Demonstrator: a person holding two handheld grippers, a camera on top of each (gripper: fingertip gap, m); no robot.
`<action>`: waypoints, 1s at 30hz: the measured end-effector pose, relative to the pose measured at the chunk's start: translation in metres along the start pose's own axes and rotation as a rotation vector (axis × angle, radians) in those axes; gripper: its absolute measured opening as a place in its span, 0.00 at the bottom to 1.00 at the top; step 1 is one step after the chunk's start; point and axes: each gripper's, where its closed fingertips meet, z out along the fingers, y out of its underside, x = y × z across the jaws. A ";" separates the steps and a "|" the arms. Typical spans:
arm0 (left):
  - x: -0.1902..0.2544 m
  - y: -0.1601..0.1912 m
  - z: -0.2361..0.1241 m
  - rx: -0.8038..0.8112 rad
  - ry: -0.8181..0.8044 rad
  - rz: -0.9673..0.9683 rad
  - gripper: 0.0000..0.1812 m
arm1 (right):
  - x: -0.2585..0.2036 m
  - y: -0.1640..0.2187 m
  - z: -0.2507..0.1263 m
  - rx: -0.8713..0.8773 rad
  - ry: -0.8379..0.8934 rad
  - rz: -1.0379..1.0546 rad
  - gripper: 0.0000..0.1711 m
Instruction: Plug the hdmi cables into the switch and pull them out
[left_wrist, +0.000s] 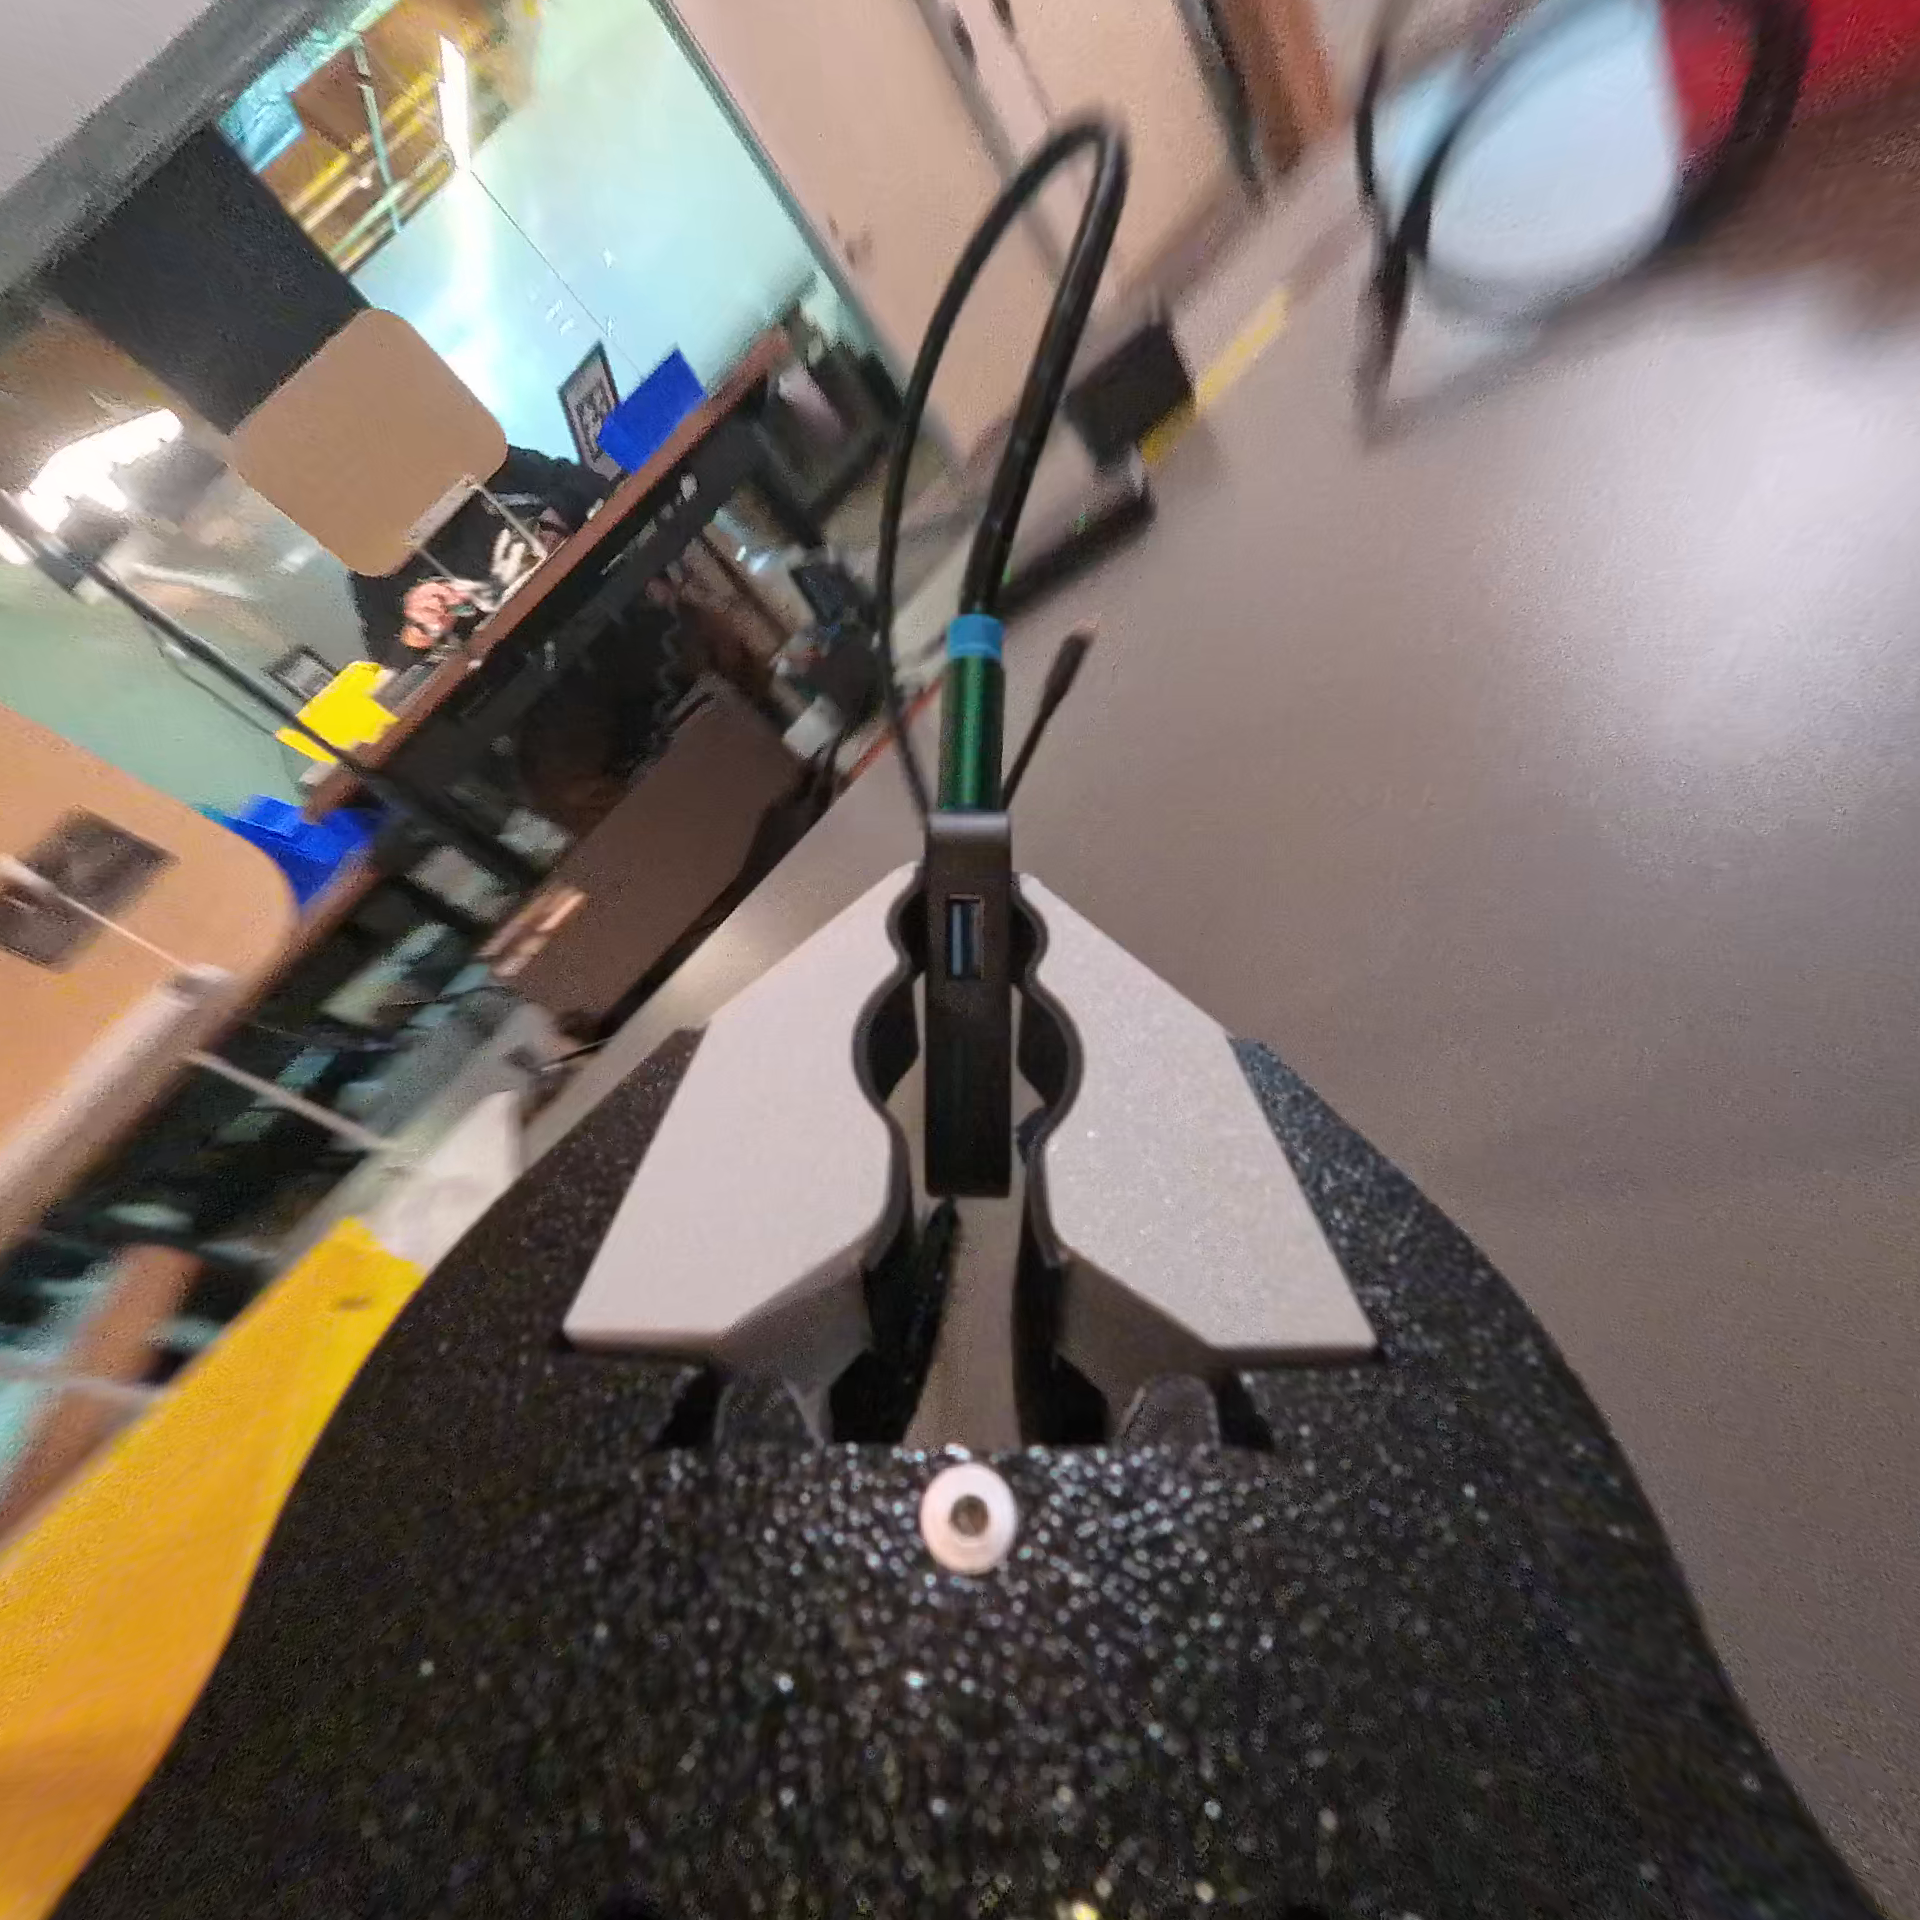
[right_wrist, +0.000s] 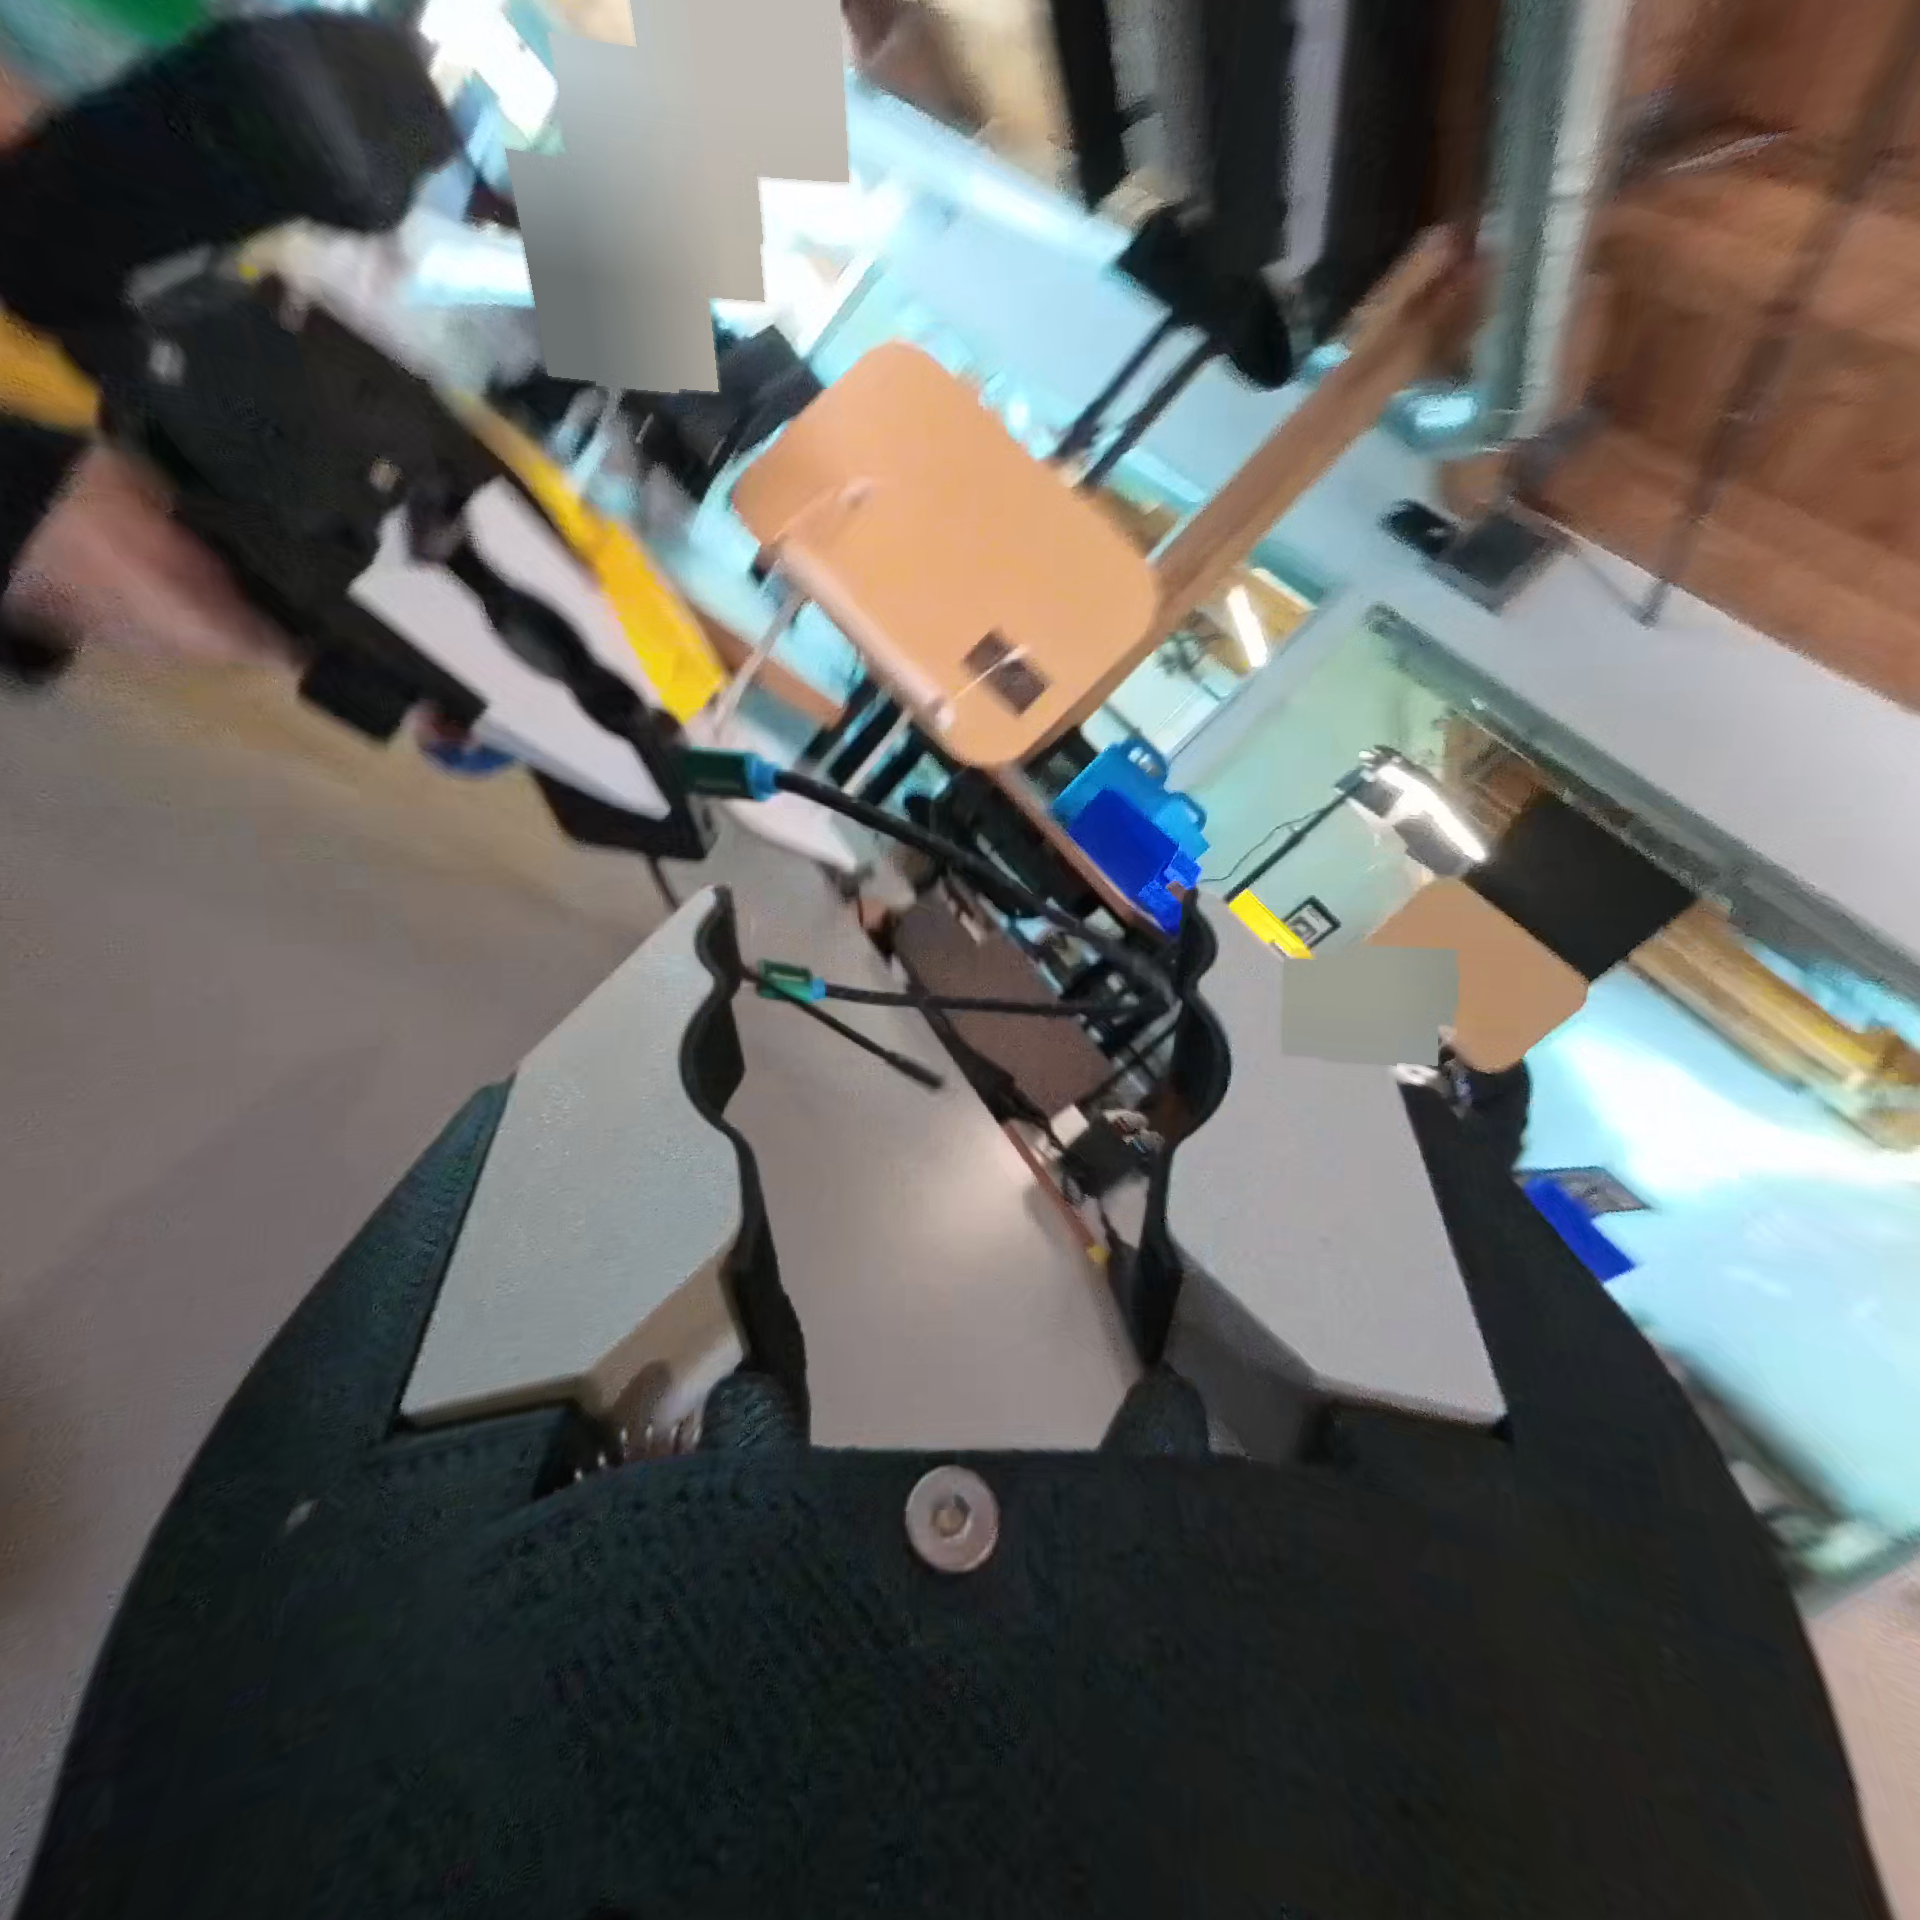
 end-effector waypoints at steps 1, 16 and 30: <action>-0.004 -0.013 -0.004 0.077 0.031 -0.126 0.06 | 0.008 -0.002 -0.006 0.041 0.027 0.121 0.45; 0.044 -0.118 -0.060 0.697 0.751 -0.809 0.06 | -0.075 -0.023 0.028 0.197 -0.602 1.035 0.12; 0.037 -0.089 -0.046 0.623 0.330 -0.535 0.24 | -0.020 -0.008 -0.011 -0.057 -0.445 0.744 0.06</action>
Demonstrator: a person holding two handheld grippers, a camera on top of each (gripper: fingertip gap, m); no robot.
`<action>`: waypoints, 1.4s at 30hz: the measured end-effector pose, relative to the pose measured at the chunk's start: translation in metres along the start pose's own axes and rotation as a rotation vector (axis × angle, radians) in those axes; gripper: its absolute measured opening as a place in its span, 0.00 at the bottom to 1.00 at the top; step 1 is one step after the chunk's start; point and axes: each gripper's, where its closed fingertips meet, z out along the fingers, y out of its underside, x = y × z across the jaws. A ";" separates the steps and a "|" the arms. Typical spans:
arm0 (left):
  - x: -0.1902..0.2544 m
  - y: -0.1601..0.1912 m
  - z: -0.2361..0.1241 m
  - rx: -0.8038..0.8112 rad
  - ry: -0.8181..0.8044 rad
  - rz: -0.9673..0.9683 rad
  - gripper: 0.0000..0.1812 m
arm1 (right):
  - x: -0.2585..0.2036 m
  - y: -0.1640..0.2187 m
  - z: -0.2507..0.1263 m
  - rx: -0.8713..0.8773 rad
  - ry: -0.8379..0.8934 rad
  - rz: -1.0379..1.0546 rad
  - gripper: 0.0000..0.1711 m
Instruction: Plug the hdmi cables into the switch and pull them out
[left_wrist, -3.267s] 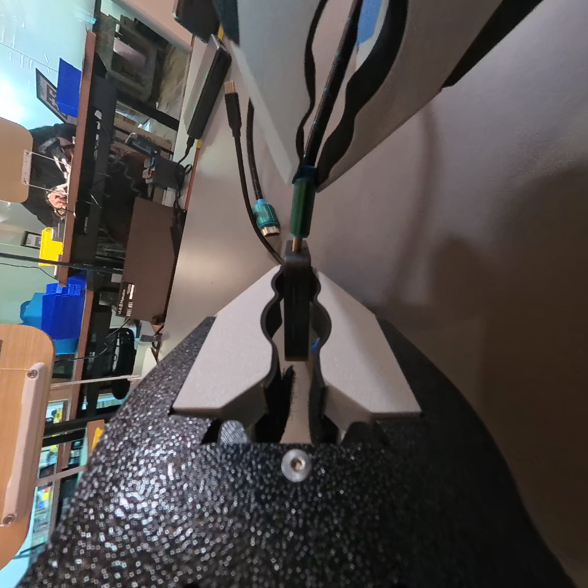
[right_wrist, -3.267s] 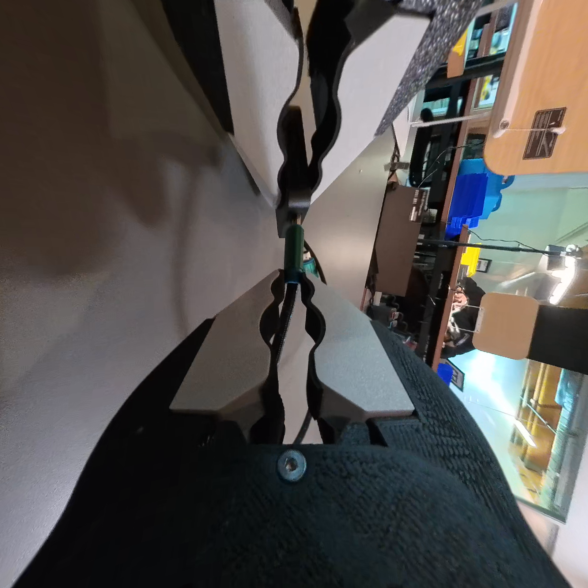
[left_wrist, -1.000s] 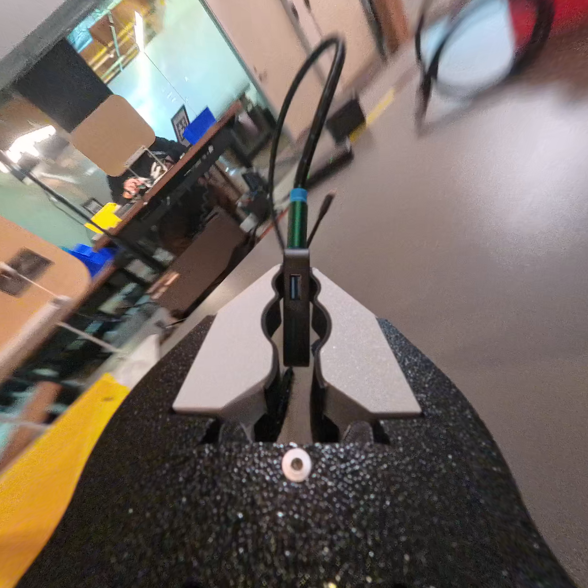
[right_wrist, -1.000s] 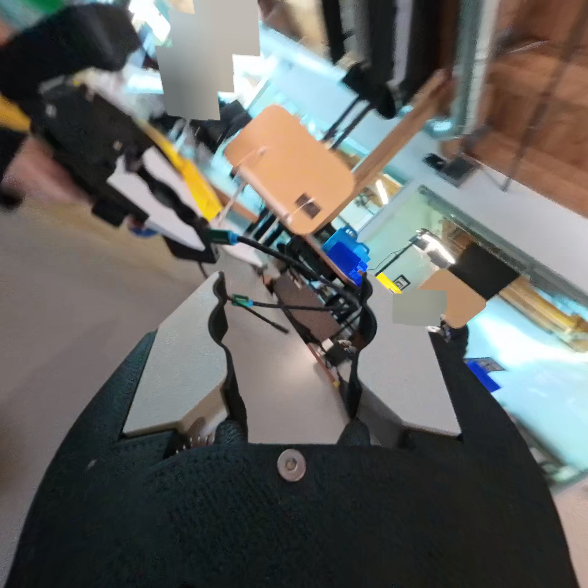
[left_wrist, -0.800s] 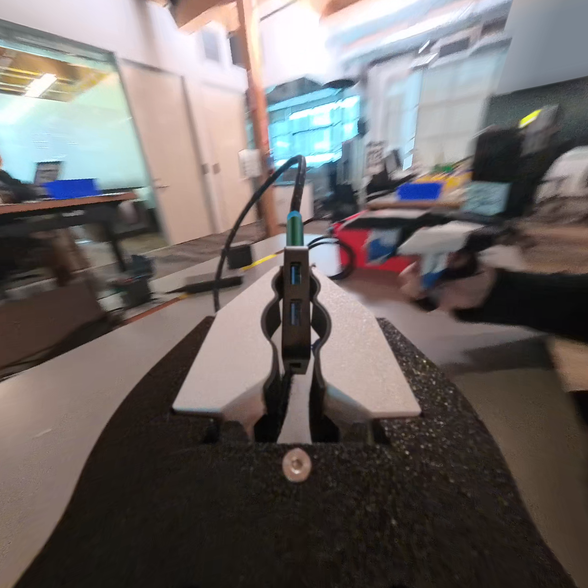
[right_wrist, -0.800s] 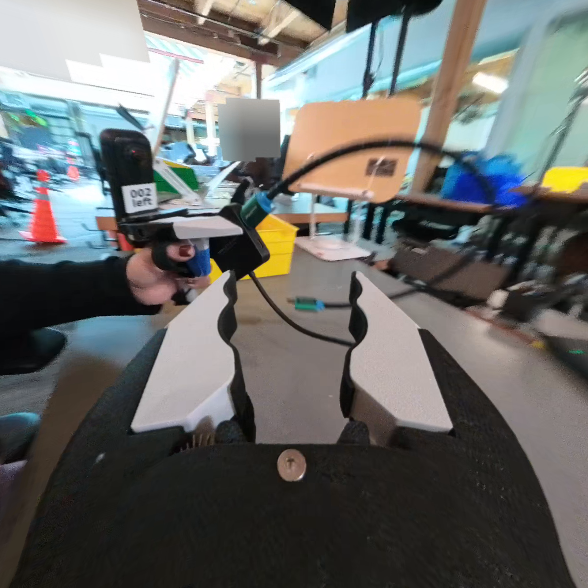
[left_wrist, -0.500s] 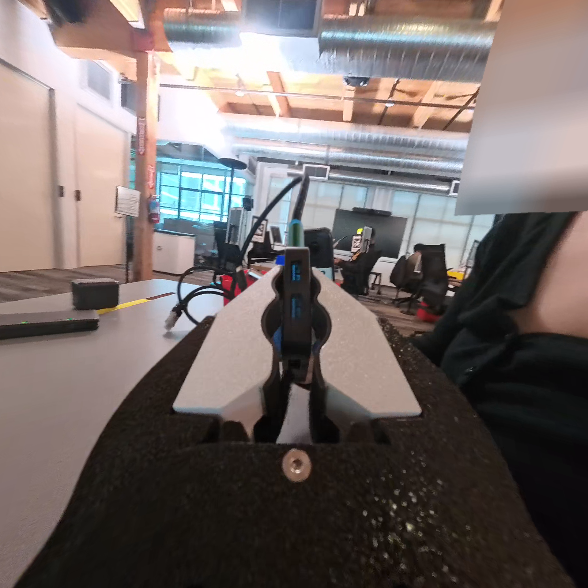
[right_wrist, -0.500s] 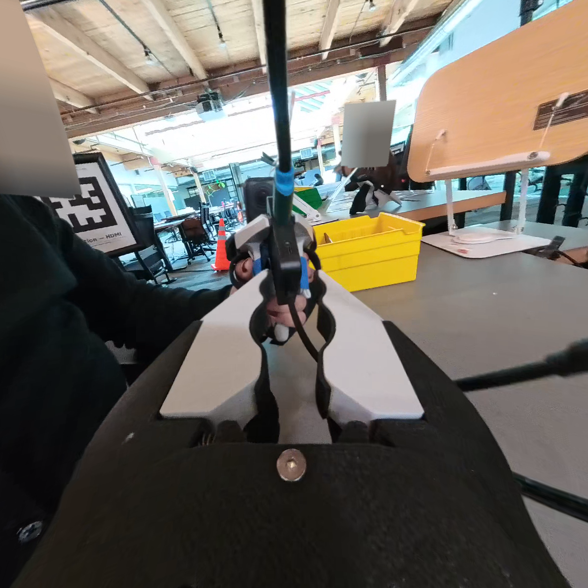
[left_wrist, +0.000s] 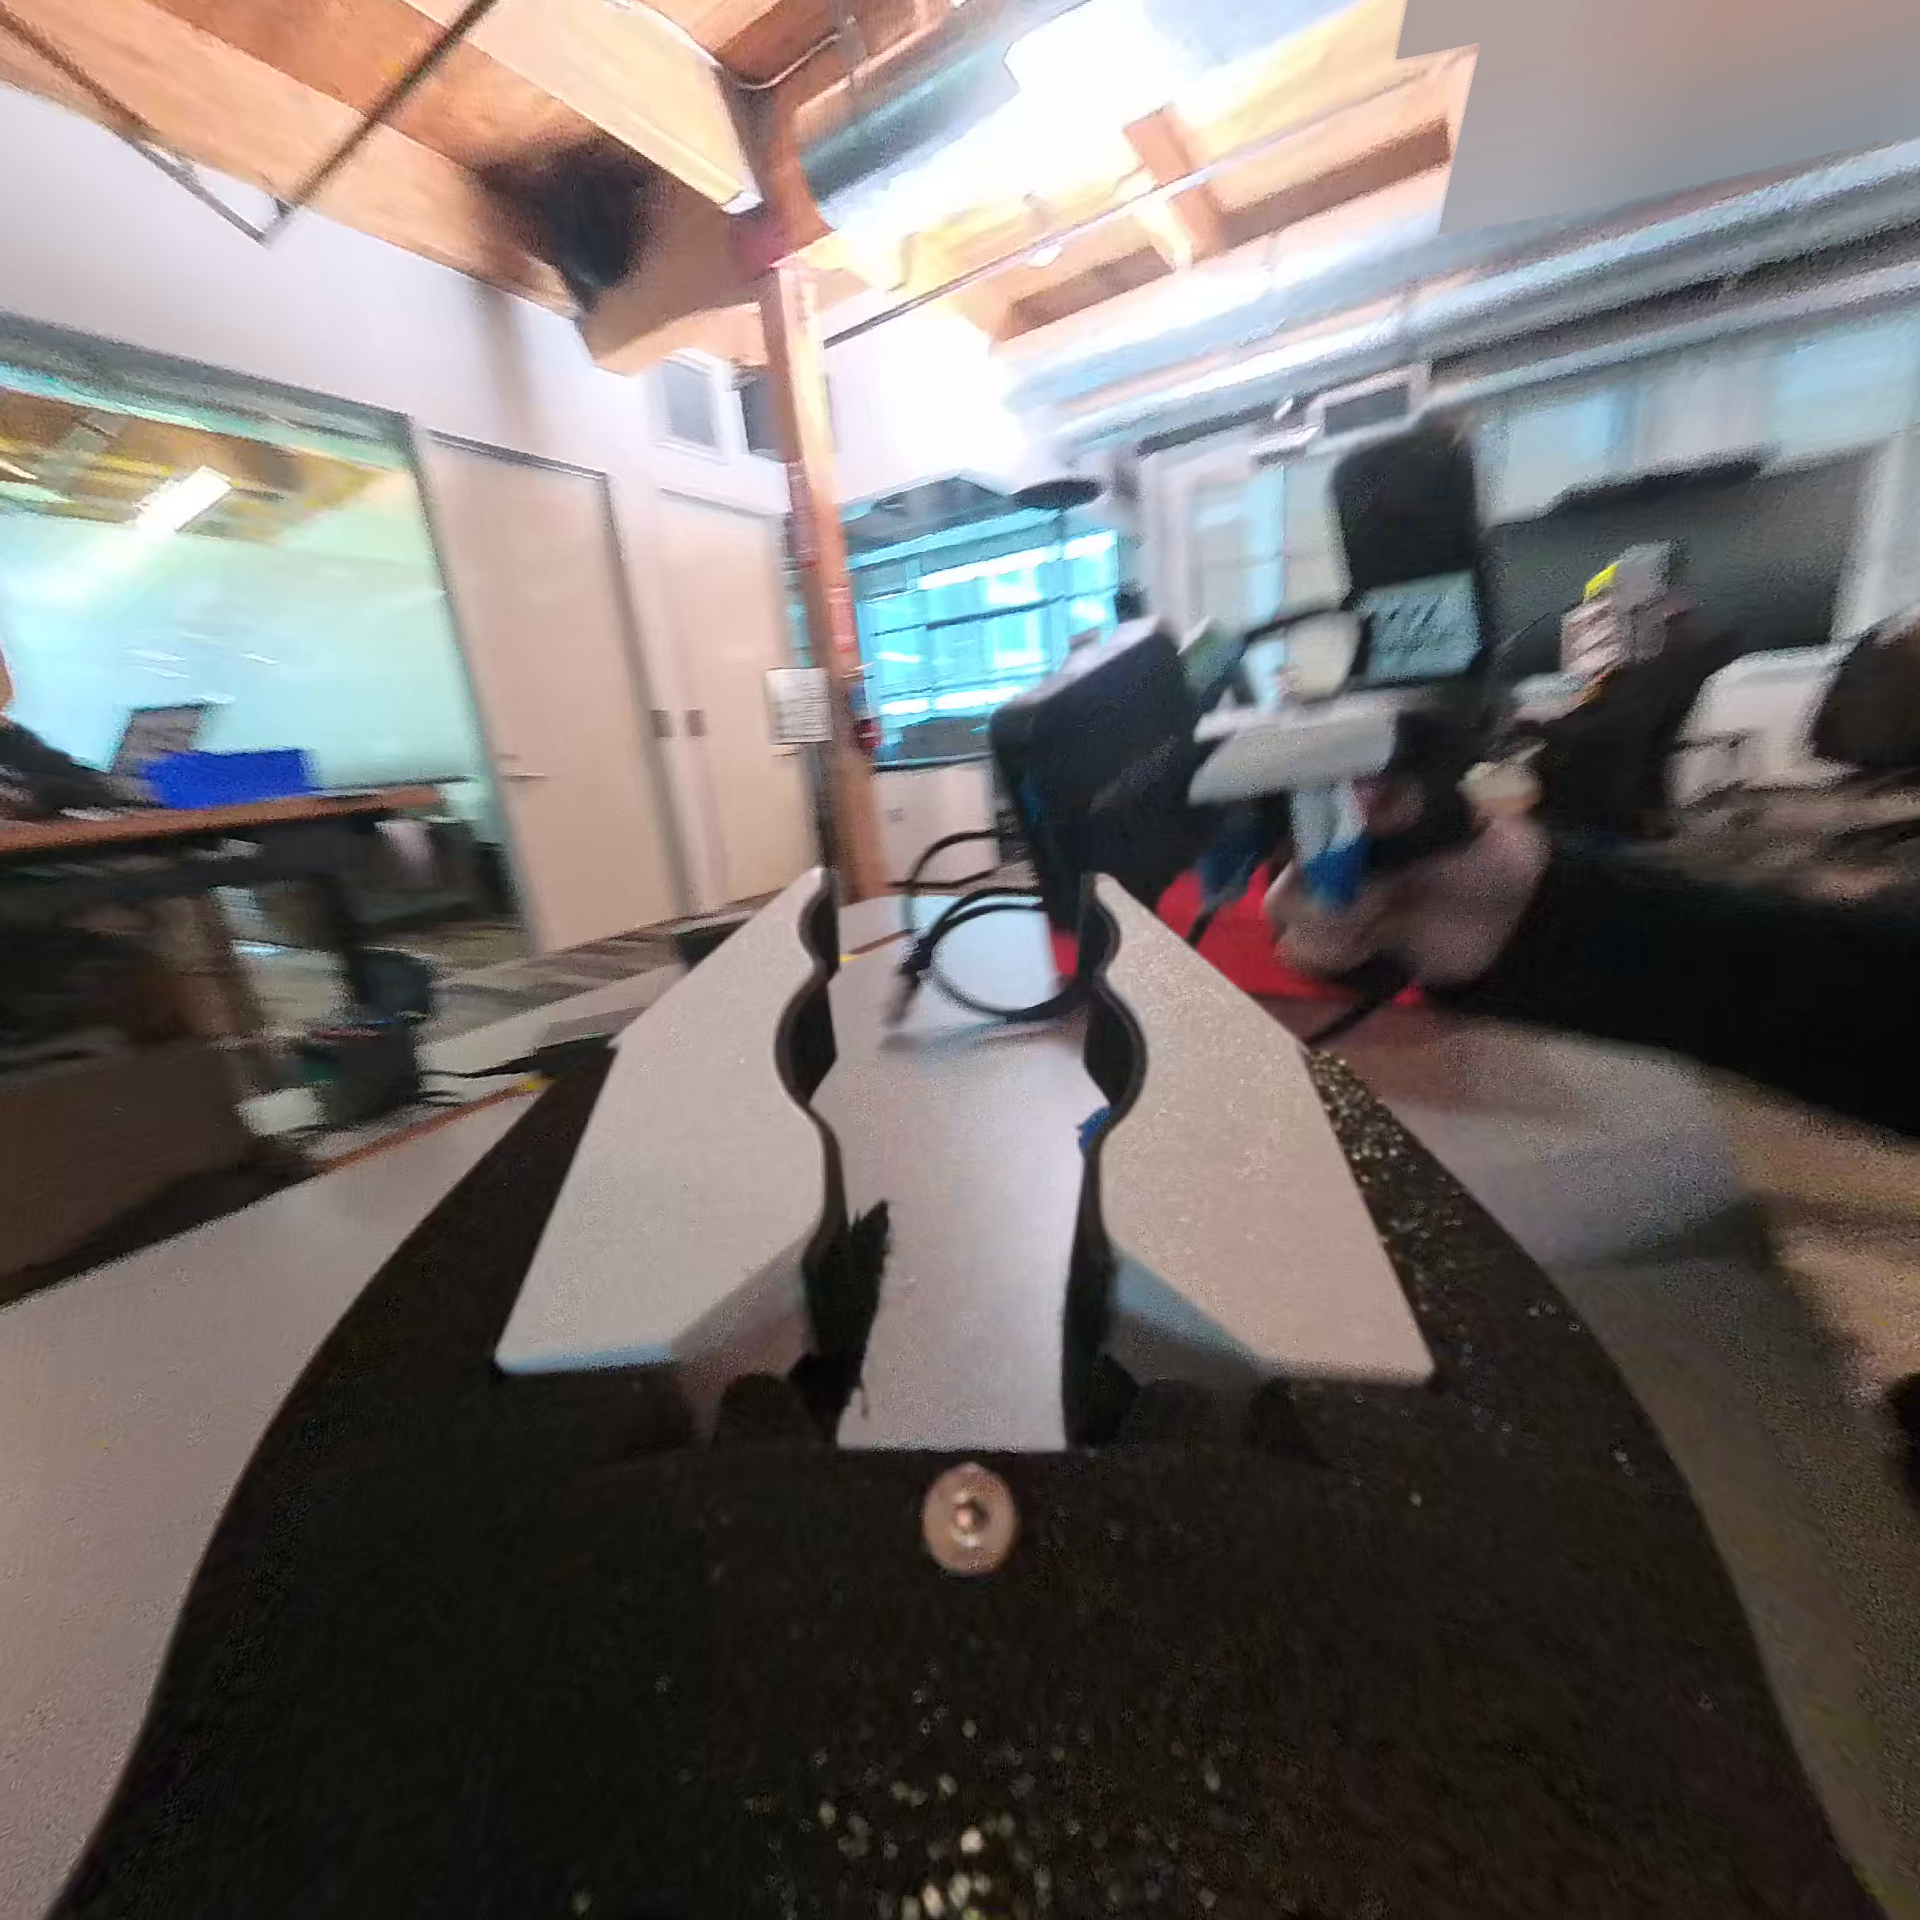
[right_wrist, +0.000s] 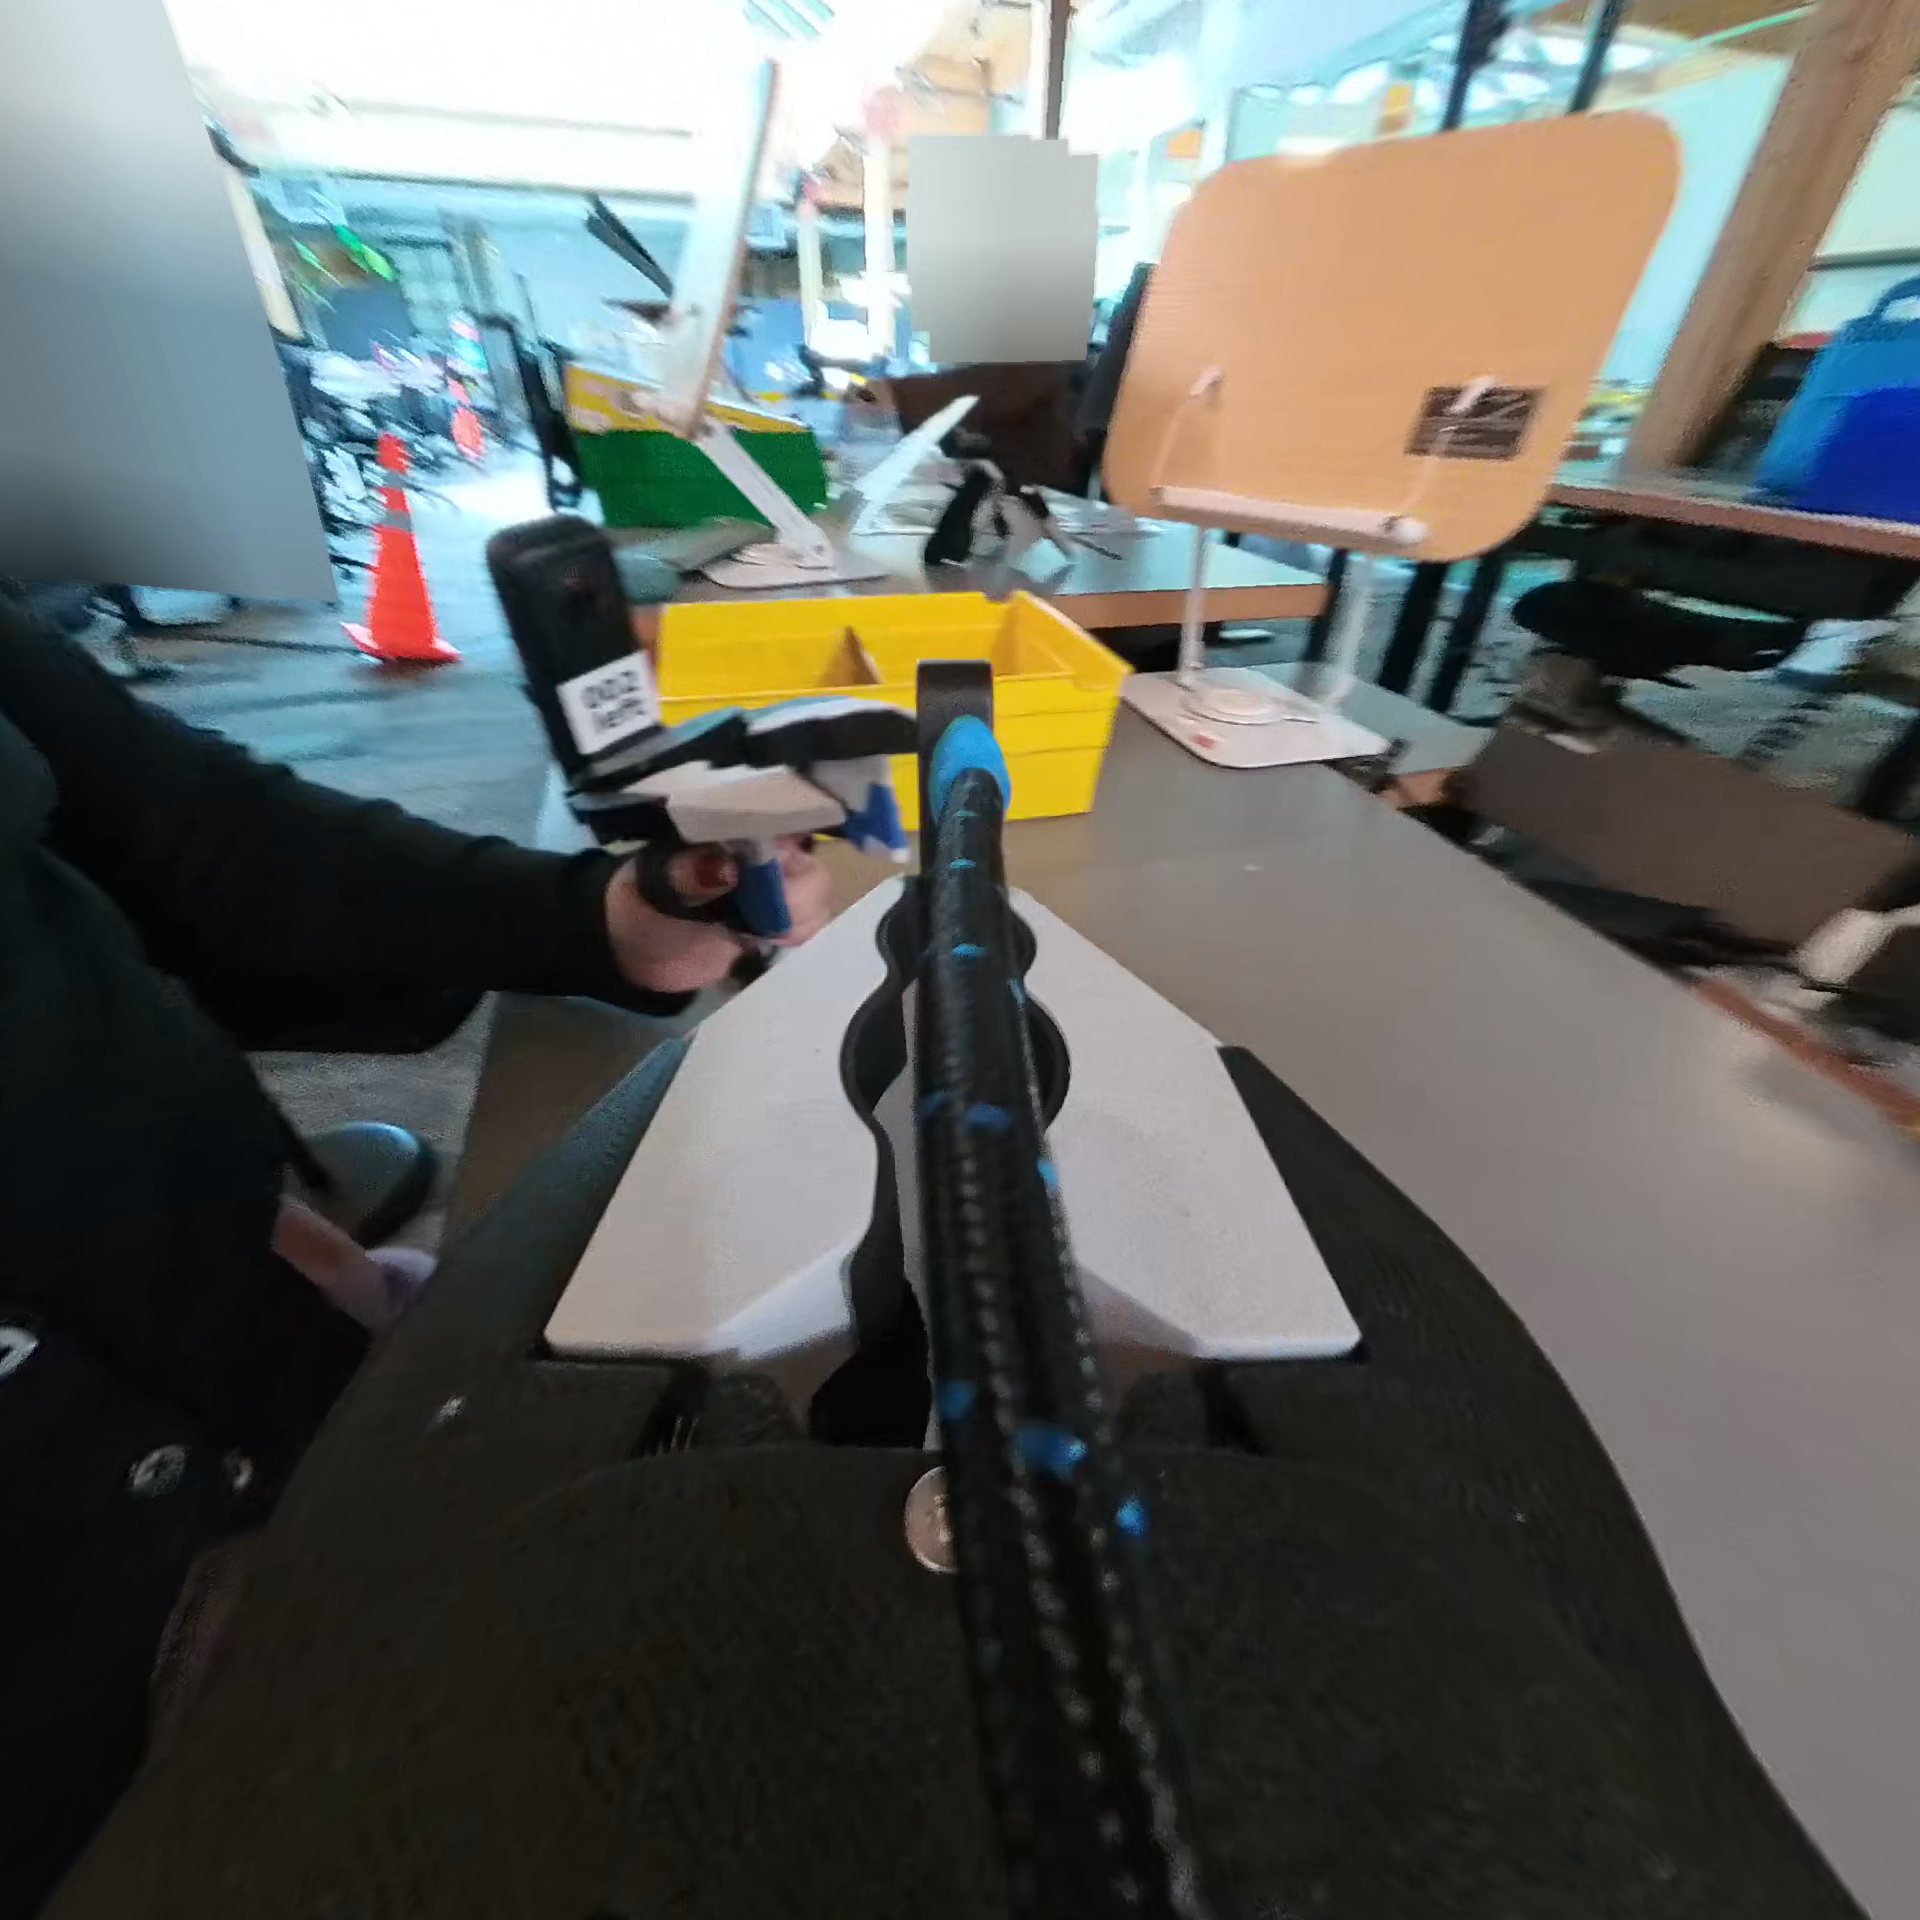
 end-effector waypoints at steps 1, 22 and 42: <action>-0.003 0.004 -0.002 -0.023 -0.037 0.068 0.24 | 0.008 -0.009 -0.014 -0.018 0.038 -0.028 0.06; -0.032 0.045 -0.005 -0.203 -0.224 0.279 0.16 | 0.238 0.073 -0.343 -1.333 0.386 -0.086 0.07; -0.030 0.053 -0.003 -0.247 -0.211 0.281 0.12 | 0.234 0.046 -0.366 -1.506 0.492 0.177 0.27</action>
